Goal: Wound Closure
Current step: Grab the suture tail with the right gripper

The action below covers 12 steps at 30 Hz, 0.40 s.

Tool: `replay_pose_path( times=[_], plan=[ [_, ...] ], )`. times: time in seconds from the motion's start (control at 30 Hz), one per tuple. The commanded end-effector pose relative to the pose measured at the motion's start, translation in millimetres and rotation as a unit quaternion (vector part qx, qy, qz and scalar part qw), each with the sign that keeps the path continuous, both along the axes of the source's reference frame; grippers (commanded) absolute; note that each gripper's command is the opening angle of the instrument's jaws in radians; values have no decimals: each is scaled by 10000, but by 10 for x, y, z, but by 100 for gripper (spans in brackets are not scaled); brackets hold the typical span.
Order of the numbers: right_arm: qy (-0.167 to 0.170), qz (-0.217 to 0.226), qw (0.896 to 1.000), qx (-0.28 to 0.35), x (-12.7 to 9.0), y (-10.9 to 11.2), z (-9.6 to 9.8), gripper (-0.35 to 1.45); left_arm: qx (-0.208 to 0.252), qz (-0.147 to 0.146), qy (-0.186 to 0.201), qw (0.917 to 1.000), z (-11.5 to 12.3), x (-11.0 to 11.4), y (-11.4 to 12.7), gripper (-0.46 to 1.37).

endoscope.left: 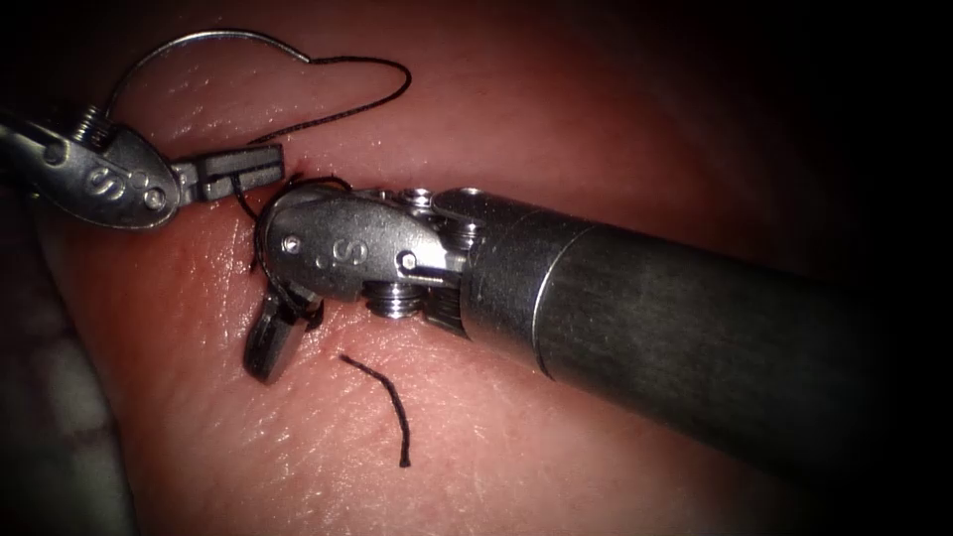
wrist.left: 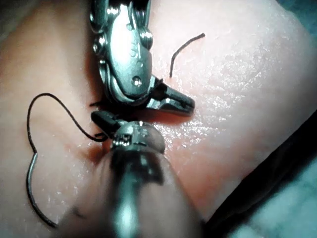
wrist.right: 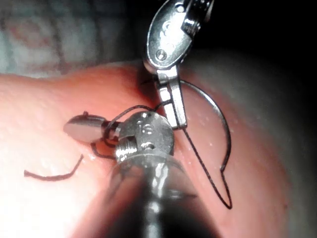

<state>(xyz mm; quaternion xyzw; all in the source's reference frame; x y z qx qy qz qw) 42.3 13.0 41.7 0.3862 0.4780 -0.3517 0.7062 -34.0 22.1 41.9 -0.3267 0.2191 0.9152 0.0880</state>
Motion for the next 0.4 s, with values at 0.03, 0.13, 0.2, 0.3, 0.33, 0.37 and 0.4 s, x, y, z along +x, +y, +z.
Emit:
replay_pose_path(
  times=[0.03, 0.13, 0.2, 0.3, 0.33, 0.37, 0.4],
  plan=[
    [9, 38, 10000, -1, 0, 0, 0, -35, 18, 13, 4, 10000, 0, 0, 0, -35],
    [35, 72, 10000, 15, 0, 0, 0, -35, 18, 13, 4, 10000, 0, 0, 0, -35],
    [52, 87, 9999, 33, 0, -1, 0, -35, 18, 13, 4, 10000, 0, 0, 0, -35],
    [61, 94, 9999, 41, 0, -1, 0, -35, 17, 12, 5, 10000, 0, 0, 0, -35],
    [61, 94, 9999, 41, 0, -1, 0, -35, 17, 12, 5, 10000, 0, 0, 0, -35],
    [62, 94, 9999, 41, 0, -1, 0, -35, 27, 21, 11, 10000, 0, 0, 0, -35],
    [62, 105, 9999, 33, 0, -1, 0, -35, 27, 20, 12, 10000, 0, 0, 0, -35]
  ],
)
